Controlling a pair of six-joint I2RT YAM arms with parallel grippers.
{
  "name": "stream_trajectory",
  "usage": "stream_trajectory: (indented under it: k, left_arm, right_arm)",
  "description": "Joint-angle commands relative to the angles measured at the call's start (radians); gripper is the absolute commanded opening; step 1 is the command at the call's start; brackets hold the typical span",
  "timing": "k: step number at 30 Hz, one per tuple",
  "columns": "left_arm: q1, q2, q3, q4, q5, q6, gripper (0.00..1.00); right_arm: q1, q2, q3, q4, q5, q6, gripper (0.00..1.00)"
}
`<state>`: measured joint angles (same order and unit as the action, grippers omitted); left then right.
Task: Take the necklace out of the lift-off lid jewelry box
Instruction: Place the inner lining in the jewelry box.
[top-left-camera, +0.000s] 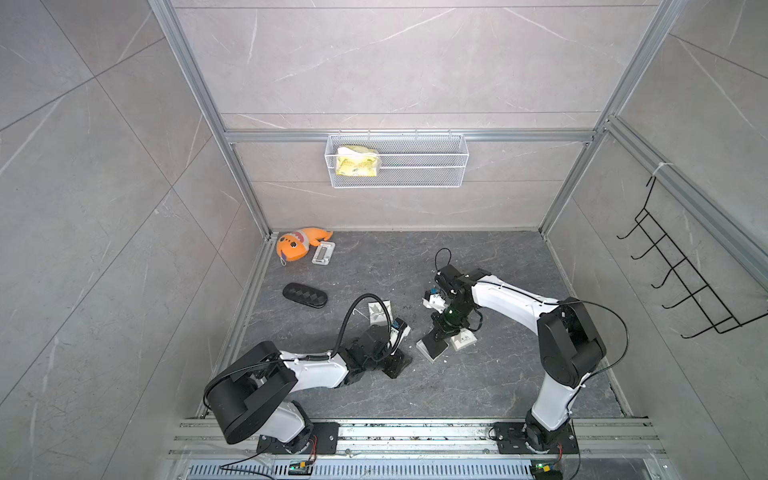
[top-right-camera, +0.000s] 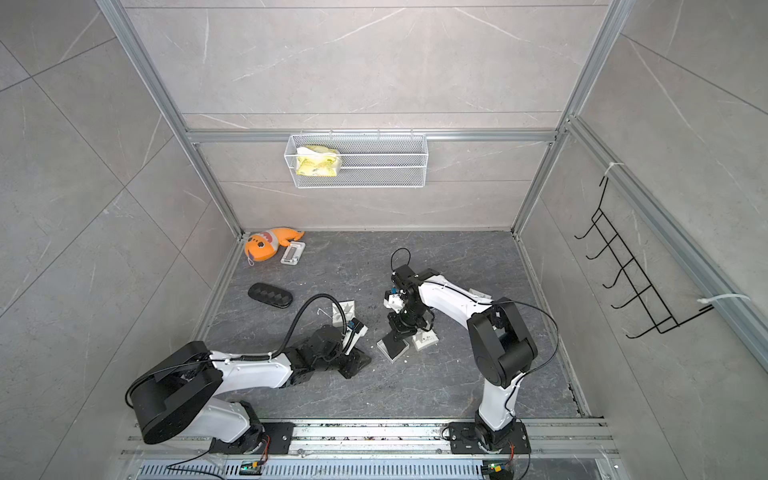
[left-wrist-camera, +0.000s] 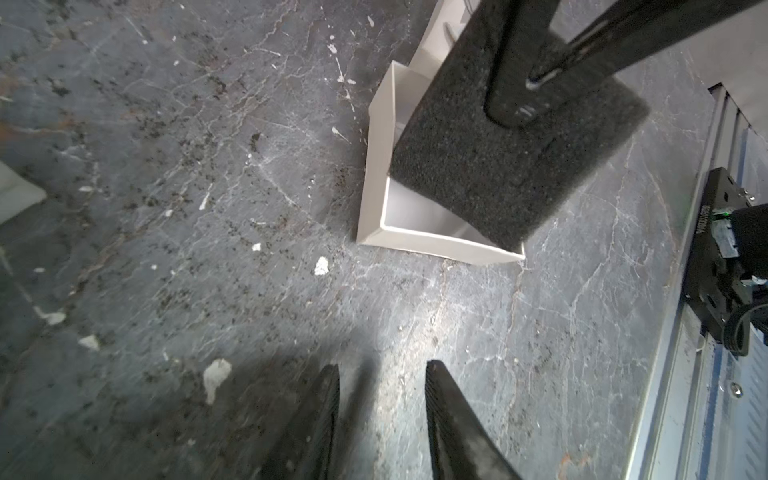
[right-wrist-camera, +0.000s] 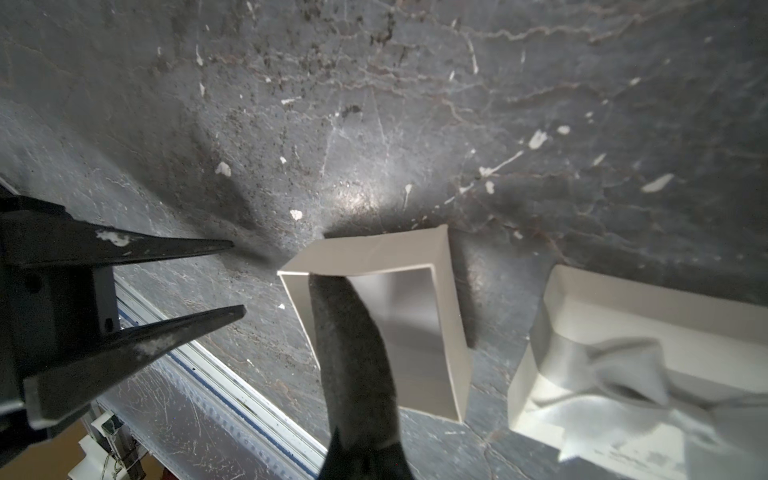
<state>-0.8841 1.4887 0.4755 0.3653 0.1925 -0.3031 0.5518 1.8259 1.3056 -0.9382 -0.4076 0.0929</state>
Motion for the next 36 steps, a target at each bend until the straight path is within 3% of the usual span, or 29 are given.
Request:
stream_trajectory:
  k: [1, 15, 21, 25, 30, 36]
  left_arm:
    - [-0.005, 0.044, 0.053, 0.100, -0.029, -0.009, 0.36]
    - [-0.005, 0.150, 0.131, 0.095, -0.180, -0.044, 0.31]
    - [-0.005, 0.131, 0.126, 0.082, -0.175, -0.049, 0.31]
    - [-0.005, 0.101, 0.126, 0.060, -0.186, -0.048, 0.31]
    - [-0.005, 0.056, 0.137, 0.018, -0.203, -0.024, 0.32]
    - [-0.005, 0.021, 0.135, -0.010, -0.222, -0.011, 0.32]
  right_arm:
    - [0.010, 0.011, 0.000, 0.018, -0.005, -0.011, 0.02]
    - [0.031, 0.012, -0.055, 0.121, 0.045, 0.038, 0.01]
    - [0.048, 0.011, -0.079, 0.177, 0.099, 0.083, 0.04]
    - [0.083, -0.001, -0.076, 0.166, 0.207, 0.087, 0.14]
    - [0.107, -0.039, -0.067, 0.129, 0.305, 0.085, 0.35]
    - [0.124, -0.086, -0.048, 0.086, 0.372, 0.081, 0.43]
